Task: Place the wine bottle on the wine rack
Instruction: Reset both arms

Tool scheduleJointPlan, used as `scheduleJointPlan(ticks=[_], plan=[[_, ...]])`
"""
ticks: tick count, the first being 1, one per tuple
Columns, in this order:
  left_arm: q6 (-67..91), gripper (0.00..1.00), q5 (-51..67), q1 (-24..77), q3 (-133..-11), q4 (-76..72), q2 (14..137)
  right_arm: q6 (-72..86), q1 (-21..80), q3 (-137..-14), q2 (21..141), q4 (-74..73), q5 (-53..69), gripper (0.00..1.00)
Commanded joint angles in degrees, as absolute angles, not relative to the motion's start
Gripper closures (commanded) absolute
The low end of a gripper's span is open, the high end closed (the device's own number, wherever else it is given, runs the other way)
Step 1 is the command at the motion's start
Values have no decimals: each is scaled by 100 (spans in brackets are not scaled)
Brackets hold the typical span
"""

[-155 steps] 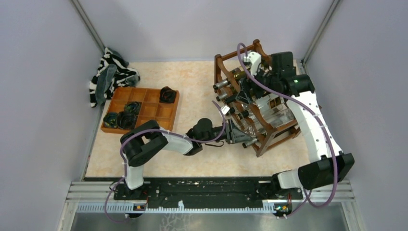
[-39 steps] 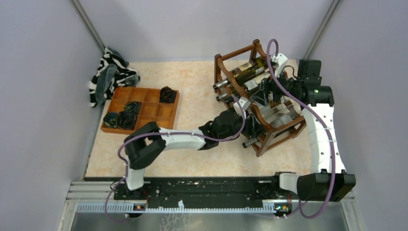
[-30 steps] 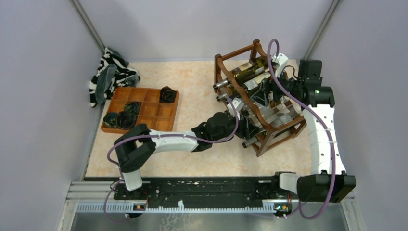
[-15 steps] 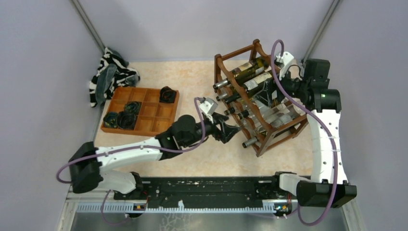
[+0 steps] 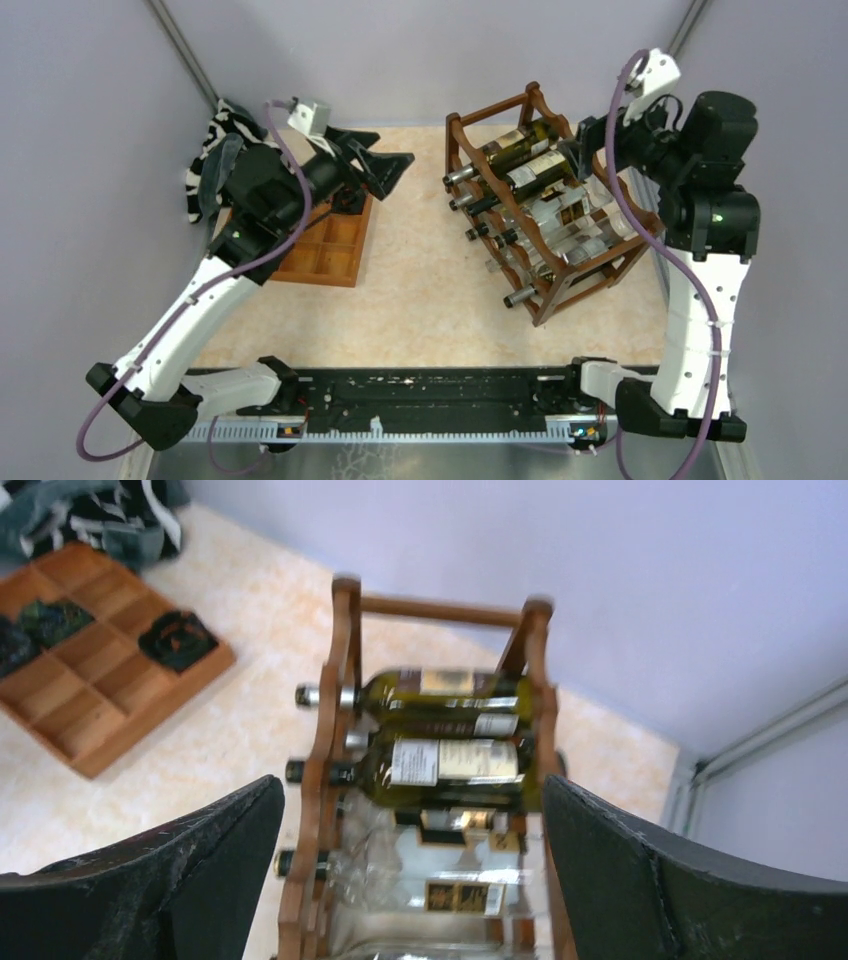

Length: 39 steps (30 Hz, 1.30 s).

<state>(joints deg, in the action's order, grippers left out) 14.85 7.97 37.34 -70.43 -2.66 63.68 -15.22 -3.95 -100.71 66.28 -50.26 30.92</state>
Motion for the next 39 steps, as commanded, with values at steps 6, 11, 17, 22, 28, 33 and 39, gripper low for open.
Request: scheduleJointPlan(ticks=[6,11,17,22,28,33,39], plan=[[1230,1,1352,3522,-8913,1338,6263,-721,-466,-11935,6670,-4766,3274,1],[1398,1,1419,3519,-9217,1509,6022,242,-466,-12270,6581,-4541,2365,1],[1433,1,1245,3518,-9219,1694,5716,359,-466,-12648,6583,-4640,2137,1],[1435,1,1120,3524,-9132,1742,5518,376,-466,-12605,6574,-4599,2359,1],[1415,1,1068,3520,-9114,1801,5438,362,-467,-12621,6587,-4601,2541,2],[1433,1,1051,3523,-9055,1783,5404,341,-466,-12652,6616,-4604,2613,2],[1433,1,1007,3524,-8954,1745,5353,357,-468,-12640,6644,-4580,2667,2]])
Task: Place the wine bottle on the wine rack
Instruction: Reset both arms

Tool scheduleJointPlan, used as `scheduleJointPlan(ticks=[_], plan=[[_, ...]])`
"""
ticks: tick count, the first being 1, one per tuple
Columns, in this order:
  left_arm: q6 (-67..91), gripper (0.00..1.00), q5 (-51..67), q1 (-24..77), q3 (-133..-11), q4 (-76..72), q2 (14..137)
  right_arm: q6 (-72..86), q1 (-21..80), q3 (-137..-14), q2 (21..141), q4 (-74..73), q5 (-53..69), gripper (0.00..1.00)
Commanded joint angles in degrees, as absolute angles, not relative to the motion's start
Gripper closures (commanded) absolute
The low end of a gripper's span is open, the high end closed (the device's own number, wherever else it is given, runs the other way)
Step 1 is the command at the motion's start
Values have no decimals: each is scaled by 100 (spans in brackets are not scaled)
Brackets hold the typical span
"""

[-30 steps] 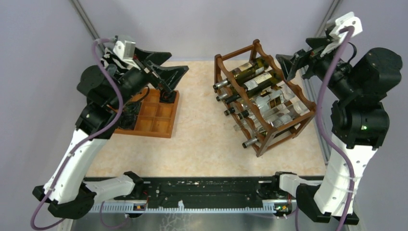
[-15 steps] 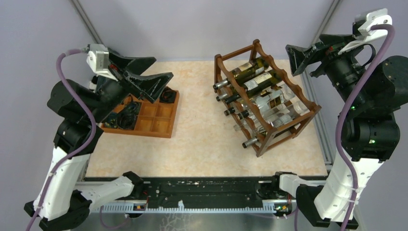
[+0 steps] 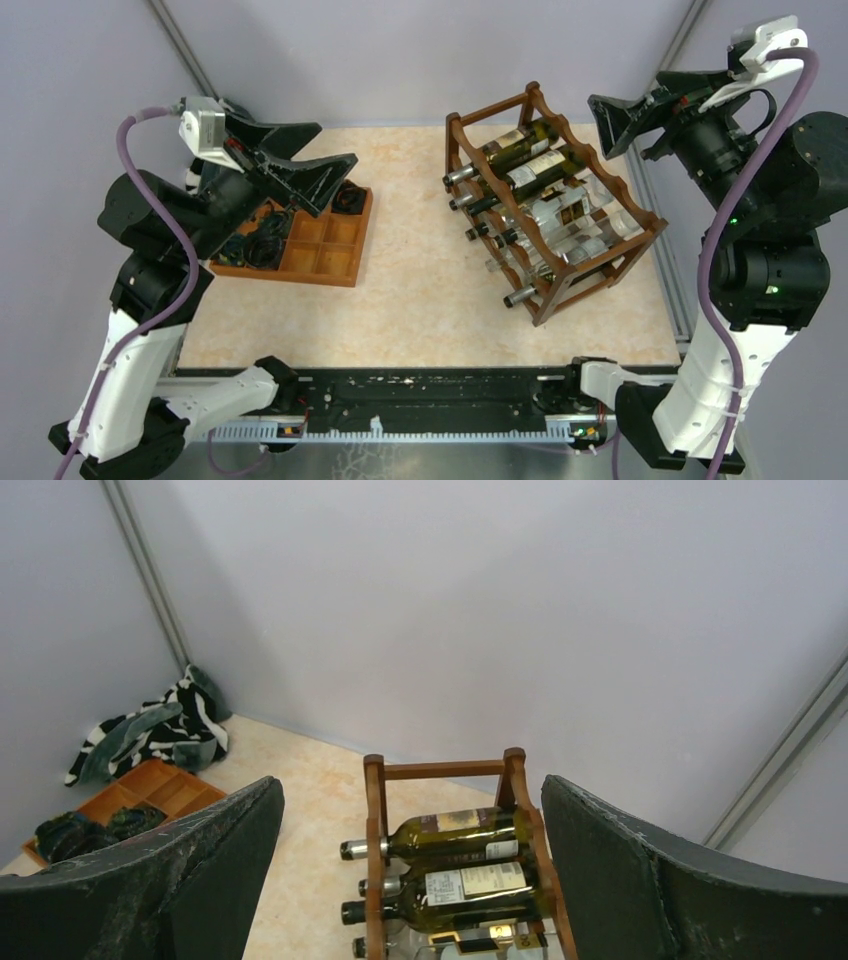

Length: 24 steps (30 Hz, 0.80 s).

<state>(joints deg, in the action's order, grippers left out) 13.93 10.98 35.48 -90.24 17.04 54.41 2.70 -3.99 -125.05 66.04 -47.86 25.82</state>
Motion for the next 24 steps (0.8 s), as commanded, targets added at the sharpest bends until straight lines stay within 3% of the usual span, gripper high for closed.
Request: scheduleJointPlan(ticks=[1,24], plan=[[1425,1,1007,3519,-8929,1743,5350,360,-467,-12639,6644,-4573,2671,1],[1227,1,836,3520,-8737,1740,5213,316,-466,-12551,6618,-4545,2608,2]])
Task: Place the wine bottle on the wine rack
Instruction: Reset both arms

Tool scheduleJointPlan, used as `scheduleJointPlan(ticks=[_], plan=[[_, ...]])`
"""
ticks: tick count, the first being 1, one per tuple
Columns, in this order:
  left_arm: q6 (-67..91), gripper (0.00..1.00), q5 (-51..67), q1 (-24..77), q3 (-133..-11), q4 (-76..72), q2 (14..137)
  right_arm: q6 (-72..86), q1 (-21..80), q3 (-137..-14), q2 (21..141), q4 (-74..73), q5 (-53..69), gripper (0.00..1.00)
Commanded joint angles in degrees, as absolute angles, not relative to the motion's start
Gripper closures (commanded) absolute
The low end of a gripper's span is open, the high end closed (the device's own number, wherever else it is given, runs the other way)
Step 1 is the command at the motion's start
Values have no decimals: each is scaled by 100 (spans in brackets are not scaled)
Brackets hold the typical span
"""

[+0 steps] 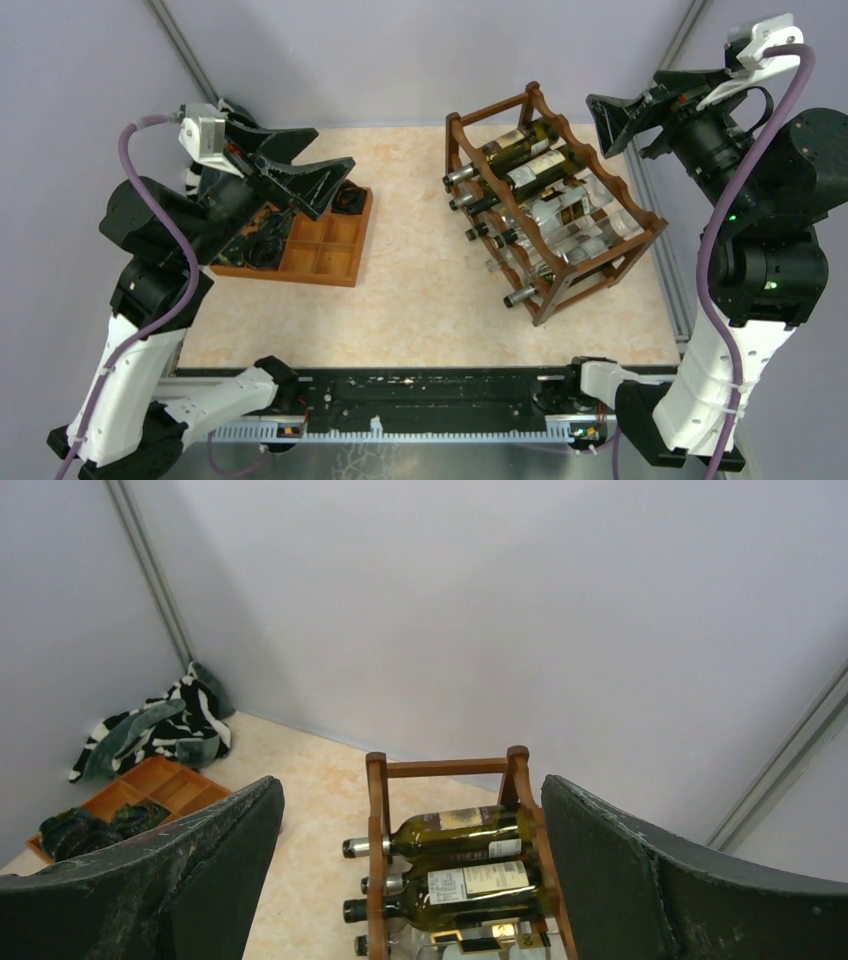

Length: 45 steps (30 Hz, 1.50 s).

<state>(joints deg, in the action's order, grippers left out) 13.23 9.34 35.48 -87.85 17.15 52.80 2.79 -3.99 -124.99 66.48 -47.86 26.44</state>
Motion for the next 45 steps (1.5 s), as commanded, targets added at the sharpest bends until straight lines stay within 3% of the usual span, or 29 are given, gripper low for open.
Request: scheduleJointPlan(ticks=[1,45], plan=[[1222,1,834,3522,-8724,1733,5208,309,-466,-12553,6618,-4545,2605,1],[1002,1,609,3524,-8517,1765,5170,199,-466,-12472,6583,-4540,2482,1]])
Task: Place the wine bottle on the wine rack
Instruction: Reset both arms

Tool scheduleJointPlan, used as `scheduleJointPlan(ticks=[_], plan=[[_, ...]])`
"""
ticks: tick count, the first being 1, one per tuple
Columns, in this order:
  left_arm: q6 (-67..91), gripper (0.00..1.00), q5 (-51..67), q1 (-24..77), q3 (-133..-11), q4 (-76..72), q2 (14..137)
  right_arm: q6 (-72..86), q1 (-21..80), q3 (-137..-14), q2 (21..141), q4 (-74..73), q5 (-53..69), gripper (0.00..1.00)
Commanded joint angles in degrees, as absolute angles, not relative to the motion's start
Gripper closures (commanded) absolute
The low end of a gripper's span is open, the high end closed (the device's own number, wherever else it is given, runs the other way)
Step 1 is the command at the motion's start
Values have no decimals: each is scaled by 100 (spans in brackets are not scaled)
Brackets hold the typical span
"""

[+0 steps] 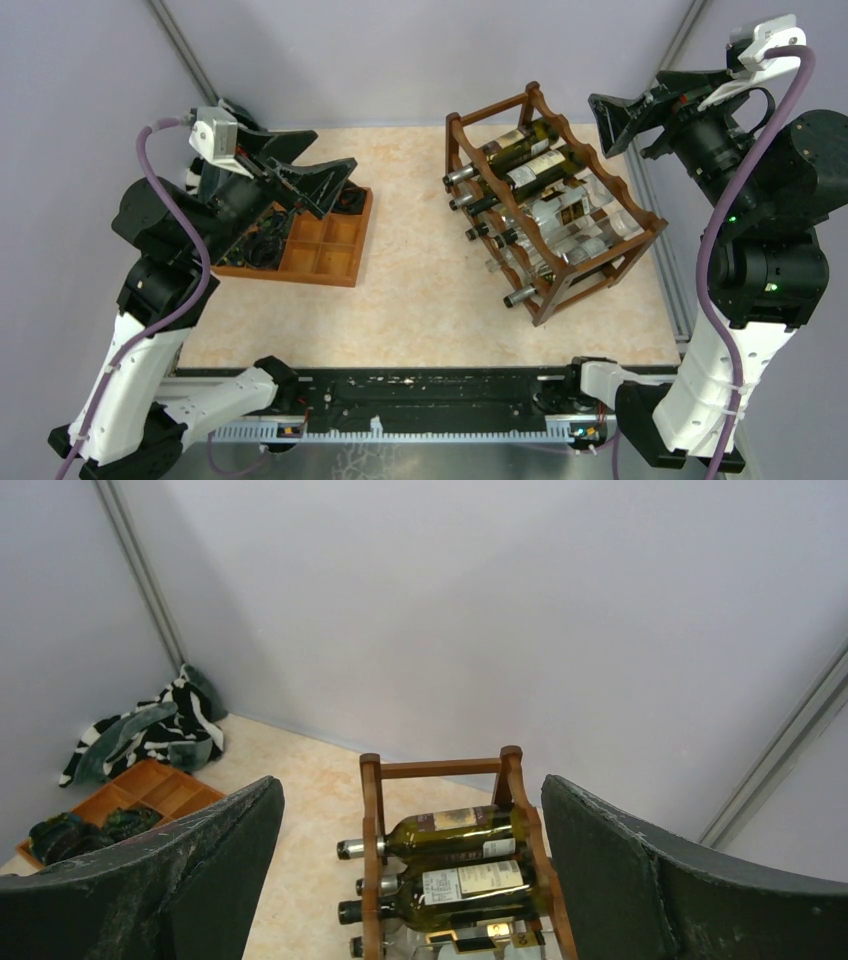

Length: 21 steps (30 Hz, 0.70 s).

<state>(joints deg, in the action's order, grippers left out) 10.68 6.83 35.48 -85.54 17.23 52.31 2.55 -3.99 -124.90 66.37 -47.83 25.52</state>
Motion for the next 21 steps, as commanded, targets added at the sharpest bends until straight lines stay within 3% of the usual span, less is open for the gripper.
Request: scheduleJointPlan(ticks=[1,21], plan=[[1002,1,620,3520,-8517,1758,5173,194,-466,-12472,6583,-4538,2479,1],[976,1,590,3523,-8464,1757,5153,149,-466,-12472,6587,-4548,2518,2]])
